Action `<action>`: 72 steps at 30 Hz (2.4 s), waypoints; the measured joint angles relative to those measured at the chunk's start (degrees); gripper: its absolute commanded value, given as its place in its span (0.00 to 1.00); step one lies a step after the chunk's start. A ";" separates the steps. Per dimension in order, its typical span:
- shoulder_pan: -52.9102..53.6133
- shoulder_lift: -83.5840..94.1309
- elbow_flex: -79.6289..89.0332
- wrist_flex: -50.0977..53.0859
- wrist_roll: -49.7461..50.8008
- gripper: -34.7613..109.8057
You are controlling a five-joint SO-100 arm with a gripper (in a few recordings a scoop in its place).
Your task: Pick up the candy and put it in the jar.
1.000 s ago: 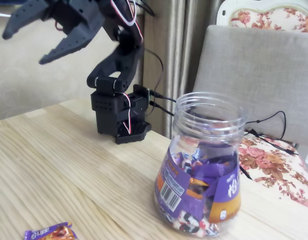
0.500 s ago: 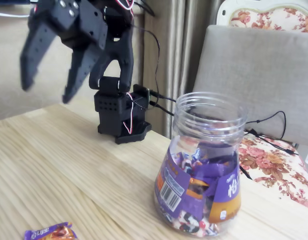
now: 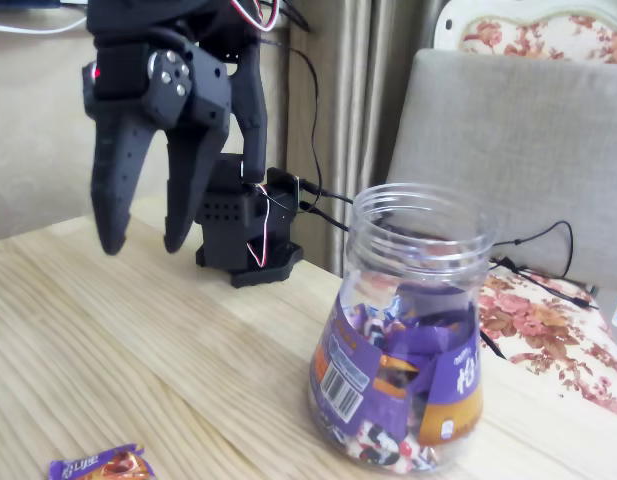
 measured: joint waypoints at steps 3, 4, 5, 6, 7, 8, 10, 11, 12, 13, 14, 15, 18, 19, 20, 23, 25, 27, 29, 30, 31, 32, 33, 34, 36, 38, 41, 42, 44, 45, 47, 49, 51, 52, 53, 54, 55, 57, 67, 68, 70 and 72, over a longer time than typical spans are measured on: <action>-1.41 -3.16 0.00 -0.18 -0.62 0.53; -1.85 -4.04 0.00 -0.35 -0.88 0.53; -2.29 -4.57 0.00 -0.44 -0.97 0.54; -2.55 -5.27 0.00 -0.88 -1.05 0.56; -2.64 -6.06 0.00 -1.49 -1.05 0.60; -2.90 -7.03 0.00 -1.93 -1.41 0.63; -2.99 -9.23 -0.18 -2.90 -1.93 0.65; -3.16 -10.20 -0.62 -3.16 -2.37 0.65; -3.43 -10.72 -0.62 -3.78 -2.72 0.65; -3.43 -11.25 -0.70 -4.57 -2.90 0.65; -3.16 -11.51 -0.70 -5.54 -3.08 0.65; -2.72 -11.60 -0.18 -7.29 -2.99 0.65; -0.79 -11.60 4.75 -13.18 -2.11 0.65; 0.09 -11.60 7.03 -15.21 -2.11 0.65; 0.97 -11.60 8.70 -16.79 -1.85 0.65; 2.55 -13.18 11.78 -19.86 -2.29 0.63; 2.46 -15.91 11.78 -20.83 -3.25 0.61; 2.46 -19.34 10.72 -20.13 -4.48 0.59; 2.46 -23.47 7.82 -18.63 -5.89 0.59; 2.46 -25.84 5.71 -17.23 -6.77 0.58; 2.29 -28.48 3.16 -15.47 -7.65 0.58; 2.20 -30.67 0.70 -13.97 -8.17 0.58; 2.20 -33.13 -1.93 -12.22 -8.88 0.58; 2.20 -35.33 -4.75 -10.37 -9.40 0.58; 2.46 -38.50 -10.46 -7.21 -10.55 0.59; 2.46 -41.31 -16.44 -3.69 -11.95 0.59; 2.55 -45.70 -24.43 1.14 -13.45 0.59; 2.55 -46.76 -26.28 2.37 -13.71 0.59; 2.64 -48.34 -29.62 5.19 -14.59 0.59; 2.64 -48.52 -30.67 5.45 -14.85 0.59; 2.64 -48.52 -31.03 6.59 -15.03 0.59; 2.64 -48.60 -30.32 5.27 -14.77 0.59; 2.64 -48.60 -28.92 4.31 -14.50 0.59; 2.99 -48.43 -27.25 2.90 -14.41 0.59; 3.43 -47.99 -25.22 2.37 -13.89 0.59; 4.04 -47.64 -23.03 0.79 -13.27 0.59; 4.75 -46.93 -20.48 -1.41 -12.92 0.59; 6.15 -45.79 -16.00 -3.52 -12.57 0.59; 8.44 -45.26 -13.54 -6.86 -12.92 0.58; 8.61 -45.26 -13.54 -7.03 -13.01 0.58; 8.70 -45.26 -13.71 -7.29 -13.10 0.56; 8.44 -45.35 -14.06 -7.56 -13.10 0.56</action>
